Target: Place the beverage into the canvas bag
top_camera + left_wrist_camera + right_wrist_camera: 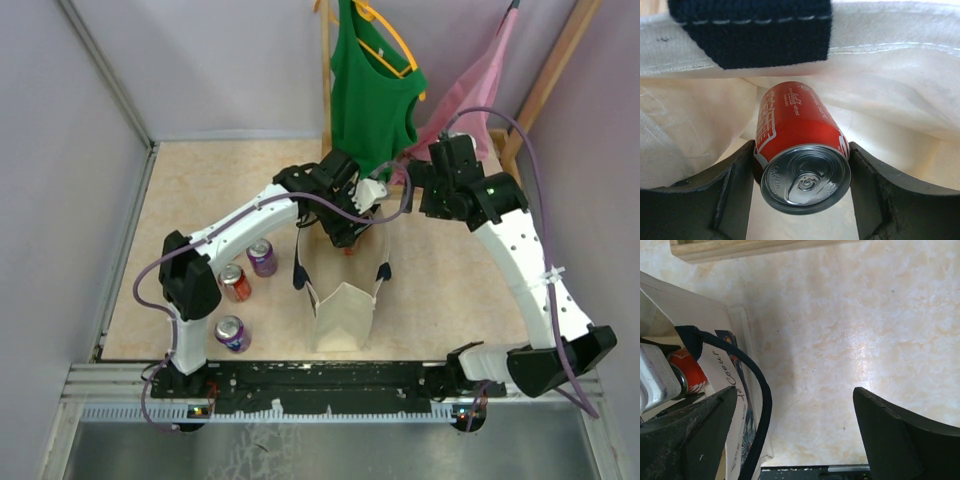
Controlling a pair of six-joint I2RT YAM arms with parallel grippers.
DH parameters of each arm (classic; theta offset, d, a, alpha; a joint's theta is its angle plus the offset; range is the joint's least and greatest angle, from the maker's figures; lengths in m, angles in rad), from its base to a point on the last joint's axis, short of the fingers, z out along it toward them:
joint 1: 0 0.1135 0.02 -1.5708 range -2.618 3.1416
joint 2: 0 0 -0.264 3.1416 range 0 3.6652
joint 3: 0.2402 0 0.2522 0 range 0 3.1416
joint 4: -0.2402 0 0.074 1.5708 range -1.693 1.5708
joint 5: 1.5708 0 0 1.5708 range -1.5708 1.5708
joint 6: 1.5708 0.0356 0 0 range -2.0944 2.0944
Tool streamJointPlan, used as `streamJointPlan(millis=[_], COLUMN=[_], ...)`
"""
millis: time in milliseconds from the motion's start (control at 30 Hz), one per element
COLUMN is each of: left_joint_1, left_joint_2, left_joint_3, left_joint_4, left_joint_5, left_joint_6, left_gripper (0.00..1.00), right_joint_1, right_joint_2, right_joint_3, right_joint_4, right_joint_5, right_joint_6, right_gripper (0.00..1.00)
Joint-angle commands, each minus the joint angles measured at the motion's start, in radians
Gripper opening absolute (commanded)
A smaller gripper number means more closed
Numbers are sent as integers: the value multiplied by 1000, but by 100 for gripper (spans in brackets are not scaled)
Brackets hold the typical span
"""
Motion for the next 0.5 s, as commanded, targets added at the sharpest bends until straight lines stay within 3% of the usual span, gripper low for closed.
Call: streamJointPlan(millis=[0,467], left_joint_1=[-5,-8], left_joint_2=[49,-94], left_joint_3=[-4,-24], left_joint_4=[0,-57], left_joint_5=[-22,-12], left_joint_6=[0,36], left_gripper=[0,0], right_joint_1=[-12,-33], right_joint_2=[12,52], right_joint_3=[42,18], right_joint_4=[32,96], right_joint_5=[-30,-87], right_joint_6=[-40,-38], right_gripper=[99,99])
